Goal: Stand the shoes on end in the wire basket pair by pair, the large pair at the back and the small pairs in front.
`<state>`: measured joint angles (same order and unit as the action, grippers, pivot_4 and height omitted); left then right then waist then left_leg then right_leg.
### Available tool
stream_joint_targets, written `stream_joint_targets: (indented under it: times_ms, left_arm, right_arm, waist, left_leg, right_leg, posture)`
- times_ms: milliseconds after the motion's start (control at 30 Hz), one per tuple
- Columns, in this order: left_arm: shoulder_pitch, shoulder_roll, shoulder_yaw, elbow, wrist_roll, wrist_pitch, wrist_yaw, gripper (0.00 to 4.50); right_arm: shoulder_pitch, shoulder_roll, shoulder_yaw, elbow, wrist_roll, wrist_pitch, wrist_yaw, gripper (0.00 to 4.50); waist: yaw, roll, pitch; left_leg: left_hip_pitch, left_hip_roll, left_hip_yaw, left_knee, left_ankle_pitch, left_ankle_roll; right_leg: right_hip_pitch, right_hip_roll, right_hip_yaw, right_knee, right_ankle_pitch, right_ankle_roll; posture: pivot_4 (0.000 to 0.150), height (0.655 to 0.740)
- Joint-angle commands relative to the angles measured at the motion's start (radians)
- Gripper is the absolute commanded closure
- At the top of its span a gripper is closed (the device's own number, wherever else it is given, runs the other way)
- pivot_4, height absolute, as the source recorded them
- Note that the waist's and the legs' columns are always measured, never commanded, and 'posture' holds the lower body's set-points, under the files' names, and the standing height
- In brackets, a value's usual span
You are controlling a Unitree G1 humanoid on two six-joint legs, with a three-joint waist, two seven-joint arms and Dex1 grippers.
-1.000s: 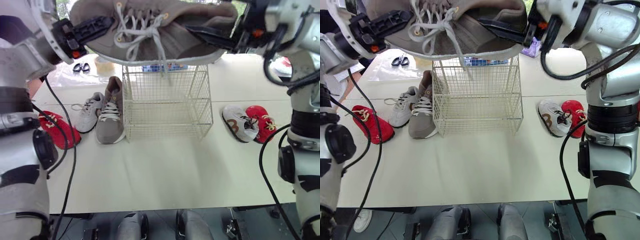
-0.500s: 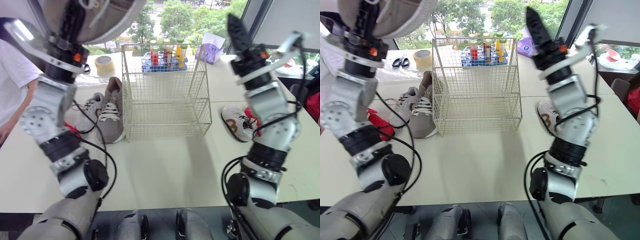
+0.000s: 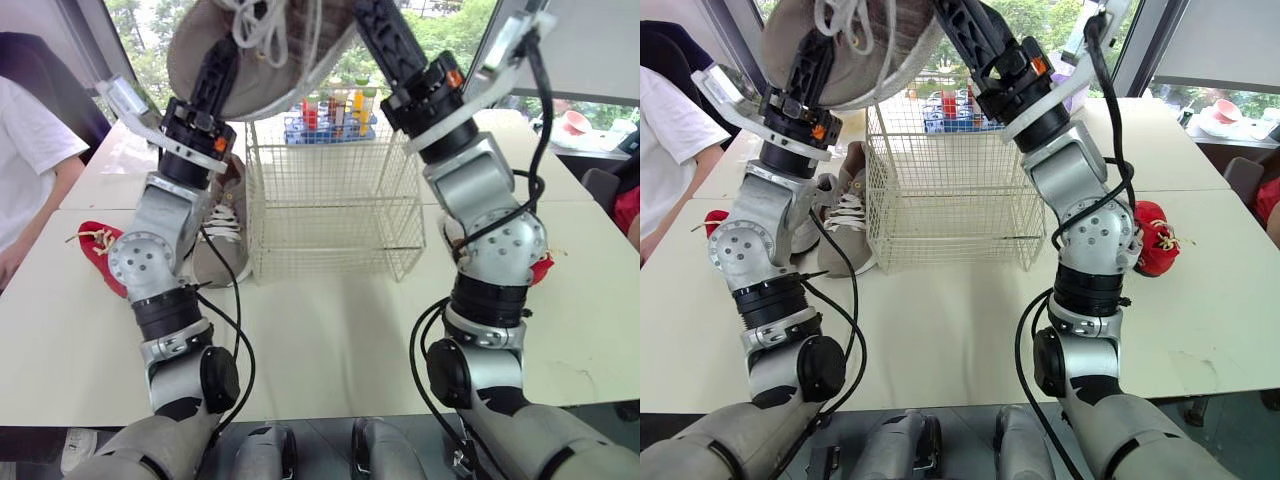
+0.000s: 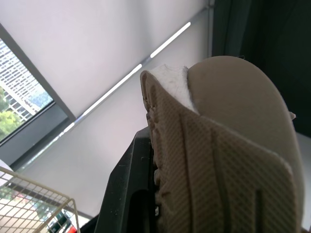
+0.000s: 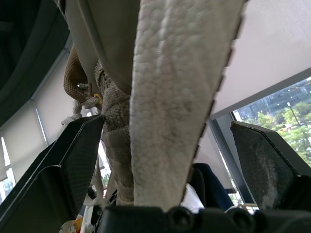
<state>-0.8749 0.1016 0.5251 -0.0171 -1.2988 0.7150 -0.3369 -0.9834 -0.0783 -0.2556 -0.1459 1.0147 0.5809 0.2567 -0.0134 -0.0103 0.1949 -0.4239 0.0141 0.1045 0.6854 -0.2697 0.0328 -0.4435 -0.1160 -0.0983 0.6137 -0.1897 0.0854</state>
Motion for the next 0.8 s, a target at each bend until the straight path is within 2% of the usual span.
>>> stream_joint_targets:
  times_ms: [33, 100, 133, 200, 300, 333, 400, 500, 533, 600, 700, 733, 800]
  left_arm:
    - [0.028, 0.004, -0.042, -0.024, 0.01, -0.026, -0.025, 3.84]
    - [0.046, 0.007, -0.065, -0.025, 0.024, -0.033, -0.036, 3.84]
    - [0.05, 0.008, -0.071, -0.025, 0.024, -0.037, -0.037, 3.84]
    - [0.052, 0.01, -0.076, -0.025, 0.021, -0.043, -0.037, 3.84]
    - [0.053, 0.015, -0.083, -0.026, 0.019, -0.044, -0.031, 3.84]
    - [0.054, 0.017, -0.087, -0.027, 0.02, -0.044, -0.029, 3.84]
    - [0.057, 0.024, -0.099, -0.035, 0.026, -0.041, -0.023, 3.84]
    - [0.068, 0.048, -0.12, -0.039, 0.026, -0.018, -0.02, 3.84]
    - [0.076, 0.061, -0.129, -0.046, 0.026, -0.008, -0.031, 2.83]
    - [0.094, 0.093, -0.136, -0.079, 0.014, 0.017, -0.029, 1.92]
    - [0.11, 0.126, -0.146, -0.121, 0.015, 0.024, 0.0, 0.34]
    - [0.115, 0.135, -0.147, -0.134, 0.01, 0.027, 0.007, 0.04]
    - [0.145, 0.186, -0.168, -0.221, 0.036, 0.051, 0.063, 0.04]
  right_arm:
    - [-0.054, 0.019, 0.011, -0.009, 0.005, -0.039, 0.01, 0.02]
    - [-0.059, 0.03, 0.02, -0.011, 0.003, -0.045, 0.005, 0.02]
    - [-0.058, 0.031, 0.018, -0.011, 0.005, -0.046, 0.006, 0.26]
    - [-0.054, 0.027, 0.015, -0.011, 0.01, -0.046, 0.009, 0.83]
    - [-0.055, 0.024, 0.016, -0.007, 0.001, -0.054, 0.011, 2.29]
    - [-0.056, 0.023, 0.017, -0.006, -0.006, -0.057, 0.011, 2.56]
    - [-0.058, 0.017, 0.022, -0.003, -0.032, -0.07, 0.008, 2.77]
    - [-0.06, -0.002, 0.033, 0.005, -0.071, -0.067, -0.005, 2.77]
    - [-0.061, -0.009, 0.038, 0.006, -0.078, -0.065, 0.004, 2.77]
    - [-0.074, -0.003, 0.021, 0.006, -0.113, -0.154, 0.04, 2.77]
    - [-0.093, -0.034, 0.021, 0.015, -0.124, -0.17, 0.083, 2.77]
    - [-0.1, -0.042, 0.02, 0.021, -0.122, -0.169, 0.089, 2.77]
    - [-0.147, -0.127, -0.054, 0.097, -0.075, -0.164, 0.159, 2.77]
  waist:
    - [0.0, 0.0, 0.0]
    - [0.0, 0.0, 0.0]
    - [0.0, 0.0, 0.0]
    - [0.002, 0.0, 0.0]
    - [0.001, 0.0, 0.0]
    - [0.001, 0.0, 0.0]
    - [0.0, 0.0, 0.0]
    - [0.0, 0.0, 0.0]
    - [-0.001, 0.0, 0.0]
    - [-0.001, 0.0, 0.0]
    - [0.001, 0.0, 0.0]
    - [0.001, 0.0, 0.0]
    - [0.0, 0.0, 0.0]
  left_leg:
    - [0.0, 0.0, 0.0, 0.0, 0.0, 0.0]
    - [0.0, 0.0, 0.0, 0.0, 0.0, 0.0]
    - [0.0, 0.0, 0.0, 0.0, 0.0, 0.0]
    - [0.0, 0.0, 0.0, 0.0, 0.0, 0.0]
    - [0.0, 0.0, 0.0, 0.0, 0.0, 0.0]
    - [0.0, 0.0, 0.0, 0.0, 0.0, 0.0]
    - [0.0, 0.0, 0.0, 0.0, 0.0, 0.0]
    - [0.0, 0.0, 0.0, 0.0, 0.0, 0.0]
    - [0.0, 0.0, 0.0, 0.0, 0.0, 0.0]
    - [0.0, 0.0, 0.0, 0.0, 0.0, 0.0]
    - [-0.001, 0.0, 0.0, 0.0, 0.0, 0.0]
    - [-0.001, 0.0, 0.0, 0.0, 0.0, 0.0]
    - [-0.001, 0.0, 0.0, 0.0, 0.0, 0.0]
  right_leg:
    - [0.0, 0.0, 0.0, 0.0, 0.0, 0.0]
    - [0.0, 0.0, 0.0, 0.0, 0.0, 0.0]
    - [0.0, 0.0, 0.0, 0.0, 0.0, 0.0]
    - [0.0, 0.0, 0.0, 0.0, 0.0, 0.0]
    - [0.0, 0.0, 0.0, 0.0, 0.0, 0.0]
    - [0.0, 0.0, 0.0, 0.0, 0.0, 0.0]
    - [0.0, 0.0, 0.0, 0.0, 0.0, 0.0]
    - [0.0, 0.0, 0.0, 0.0, 0.0, 0.0]
    - [0.0, 0.0, 0.0, 0.0, 0.0, 0.0]
    - [0.0, 0.0, 0.0, 0.0, 0.0, 0.0]
    - [-0.001, 0.0, 0.0, 0.0, 0.0, 0.0]
    - [-0.001, 0.0, 0.0, -0.001, 0.0, 0.0]
    - [-0.001, 0.0, 0.0, -0.001, 0.0, 0.0]
  posture:
    - [0.15, 0.74]
    - [0.15, 0.74]
    - [0.15, 0.74]
    - [0.15, 0.74]
    - [0.15, 0.74]
    - [0.15, 0.74]
    - [0.15, 0.74]
    - [0.15, 0.74]
    - [0.15, 0.74]
    - [0.15, 0.74]
    - [0.15, 0.74]
    - [0.15, 0.74]
    - [0.15, 0.74]
